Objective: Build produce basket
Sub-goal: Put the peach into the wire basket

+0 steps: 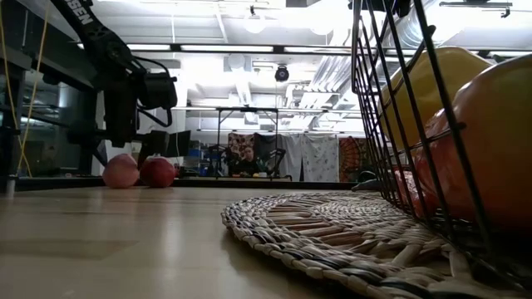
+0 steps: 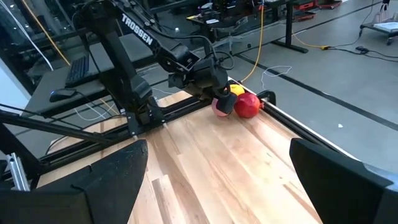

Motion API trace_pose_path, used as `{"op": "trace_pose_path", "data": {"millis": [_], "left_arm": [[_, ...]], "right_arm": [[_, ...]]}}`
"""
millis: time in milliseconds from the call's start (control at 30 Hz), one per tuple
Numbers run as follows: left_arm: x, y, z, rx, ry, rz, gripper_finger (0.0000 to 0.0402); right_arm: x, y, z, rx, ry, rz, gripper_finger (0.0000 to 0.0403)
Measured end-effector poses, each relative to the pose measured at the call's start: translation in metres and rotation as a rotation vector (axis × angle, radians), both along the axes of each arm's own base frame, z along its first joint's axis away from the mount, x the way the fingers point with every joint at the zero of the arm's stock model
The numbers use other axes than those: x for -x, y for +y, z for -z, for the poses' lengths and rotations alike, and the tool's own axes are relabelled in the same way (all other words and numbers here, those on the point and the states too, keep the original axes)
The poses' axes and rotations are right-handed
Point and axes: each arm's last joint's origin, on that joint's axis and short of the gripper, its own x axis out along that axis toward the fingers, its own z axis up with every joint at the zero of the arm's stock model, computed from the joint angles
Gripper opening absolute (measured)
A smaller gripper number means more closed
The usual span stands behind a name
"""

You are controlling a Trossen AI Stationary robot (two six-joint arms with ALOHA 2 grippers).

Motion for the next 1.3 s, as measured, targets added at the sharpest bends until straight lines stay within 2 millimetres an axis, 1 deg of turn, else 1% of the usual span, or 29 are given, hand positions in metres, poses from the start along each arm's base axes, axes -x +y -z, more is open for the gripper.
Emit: {"op": "trace_pose_path", "data": {"millis": [167,467,633,733,900,1000,1133,1300], "left_arm": [[0.0,0.0,0.0,0.011,0.003,0.013,0.0319],[0.0,-0.001,0.001,0.071,0.02,0.087,0.0263],[-0.002,-0.009,-0.008,0.105,0.009,0.206,0.026],[-0.002,-0.017,-0.02,0.107,-0.036,0.262,0.026],[0.0,-0.034,-0.048,0.03,-0.147,0.338,0.026],[-0.005,-0.048,-0.065,-0.027,-0.265,0.436,0.026],[-0.015,-0.069,-0.091,-0.143,-0.46,0.59,0.026],[-0.035,-0.091,-0.127,-0.364,-0.73,0.839,0.026]], "right_arm": [[0.0,0.0,0.0,0.001,0.0,0.008,0.0383],[0.0,0.0,0.0,-0.021,-0.01,0.021,0.0383],[0.0,0.0,0.0,-0.043,-0.018,0.026,0.0383],[0.0,0.0,0.0,-0.043,-0.018,0.025,0.0383],[0.0,0.0,0.0,-0.043,-0.018,0.025,0.0383],[0.0,0.0,0.0,-0.043,-0.018,0.026,0.0383],[0.0,0.0,0.0,-0.043,-0.018,0.025,0.0383],[0.0,0.0,0.0,-0.038,-0.016,0.024,0.0383]]}}
